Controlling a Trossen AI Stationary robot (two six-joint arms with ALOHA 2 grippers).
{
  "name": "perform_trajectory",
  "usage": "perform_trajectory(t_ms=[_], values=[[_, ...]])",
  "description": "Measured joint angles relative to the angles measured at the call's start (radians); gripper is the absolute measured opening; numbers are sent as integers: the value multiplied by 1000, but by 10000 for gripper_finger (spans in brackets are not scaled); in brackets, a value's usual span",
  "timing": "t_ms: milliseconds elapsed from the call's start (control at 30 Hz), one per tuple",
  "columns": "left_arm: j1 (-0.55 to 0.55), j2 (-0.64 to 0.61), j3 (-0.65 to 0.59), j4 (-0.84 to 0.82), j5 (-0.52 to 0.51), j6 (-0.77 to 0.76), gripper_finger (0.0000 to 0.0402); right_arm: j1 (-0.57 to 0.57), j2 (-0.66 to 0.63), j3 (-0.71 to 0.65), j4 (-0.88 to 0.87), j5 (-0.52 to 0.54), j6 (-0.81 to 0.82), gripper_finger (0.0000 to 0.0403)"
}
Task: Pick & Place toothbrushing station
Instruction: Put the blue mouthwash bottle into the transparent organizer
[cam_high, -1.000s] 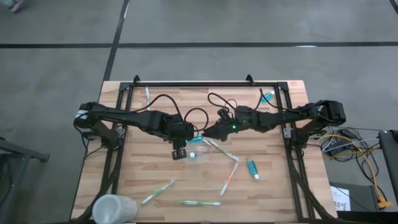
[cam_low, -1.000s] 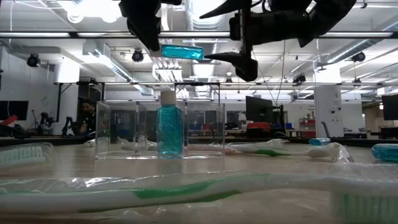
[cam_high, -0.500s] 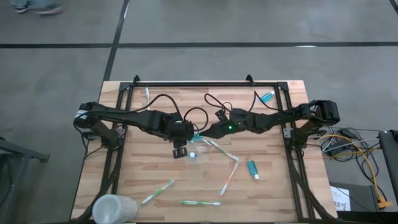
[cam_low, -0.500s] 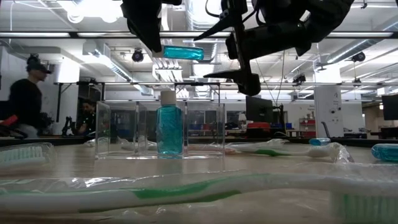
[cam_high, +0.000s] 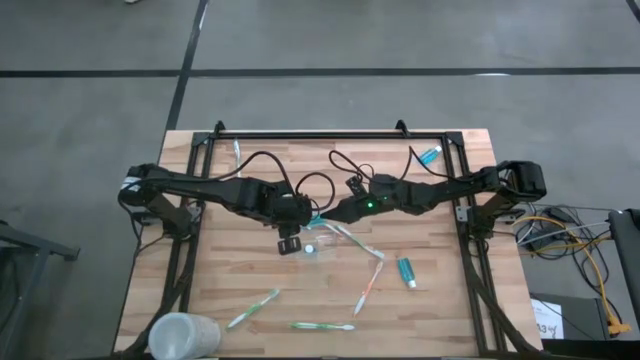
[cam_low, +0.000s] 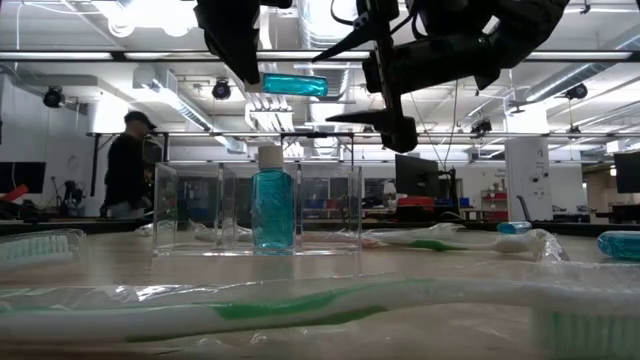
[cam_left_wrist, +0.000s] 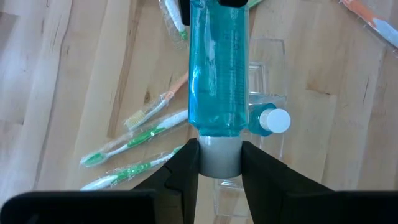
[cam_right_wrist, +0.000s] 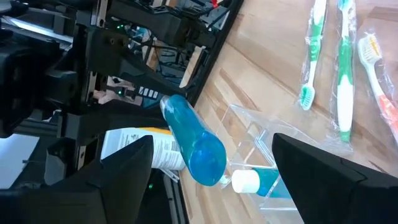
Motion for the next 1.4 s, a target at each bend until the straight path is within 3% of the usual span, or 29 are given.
perform_trajectory(t_ms=[367,933,1400], values=[[1,0,0,2,-27,0,106,5,-1,0,2,-4,2,222],[2,0,0,3,-42,2,106,10,-2,5,46,0,-13,200],[2,0,0,3,-42,2,106,9,-2,5,42,0,-17,127]])
